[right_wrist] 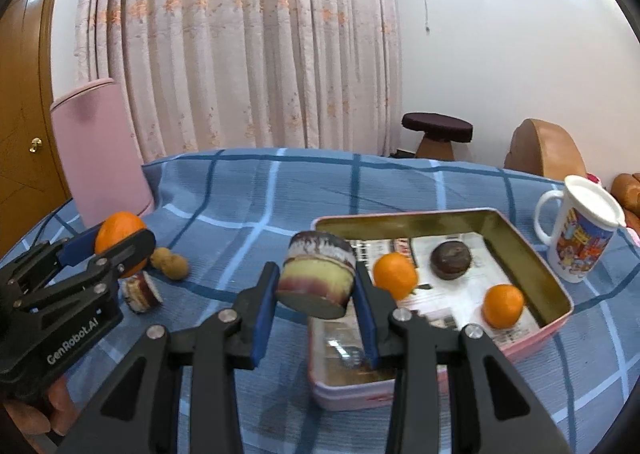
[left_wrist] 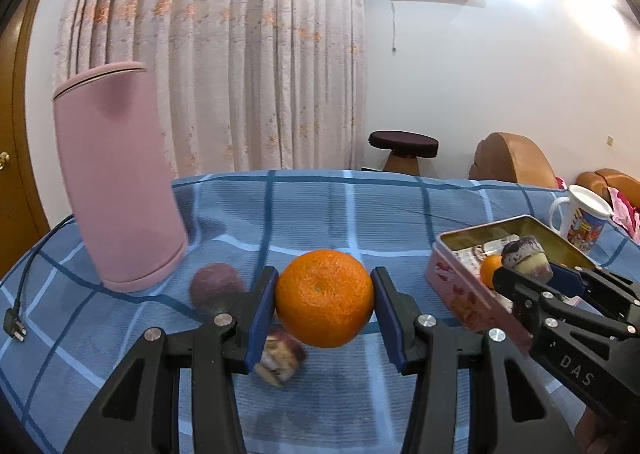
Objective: Organize fruits
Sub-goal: 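Carry the orange and cake-roll slice into the pink tin and open both tools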
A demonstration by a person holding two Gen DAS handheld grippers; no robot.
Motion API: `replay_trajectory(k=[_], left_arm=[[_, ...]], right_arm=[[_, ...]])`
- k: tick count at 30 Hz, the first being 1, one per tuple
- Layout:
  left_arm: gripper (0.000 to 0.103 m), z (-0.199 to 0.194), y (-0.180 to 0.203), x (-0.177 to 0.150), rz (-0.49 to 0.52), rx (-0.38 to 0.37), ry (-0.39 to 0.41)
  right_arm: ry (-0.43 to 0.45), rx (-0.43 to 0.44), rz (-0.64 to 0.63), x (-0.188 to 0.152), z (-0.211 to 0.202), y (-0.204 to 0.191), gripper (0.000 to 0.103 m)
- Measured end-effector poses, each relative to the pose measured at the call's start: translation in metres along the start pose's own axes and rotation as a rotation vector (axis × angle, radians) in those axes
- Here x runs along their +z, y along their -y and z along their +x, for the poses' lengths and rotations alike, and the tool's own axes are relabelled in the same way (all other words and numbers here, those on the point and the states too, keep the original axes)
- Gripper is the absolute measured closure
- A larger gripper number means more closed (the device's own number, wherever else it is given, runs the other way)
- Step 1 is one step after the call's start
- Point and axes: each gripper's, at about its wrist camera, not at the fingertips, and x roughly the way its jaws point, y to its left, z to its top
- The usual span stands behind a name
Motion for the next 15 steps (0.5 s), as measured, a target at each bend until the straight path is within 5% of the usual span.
replay_trajectory(k=[15], left_arm=[[0.054, 0.015, 0.063, 0.006, 0.04, -0.068, -0.033]], right_arm=[[0.007, -0.08, 0.012, -0.001, -0.005, 0.05, 0.064]])
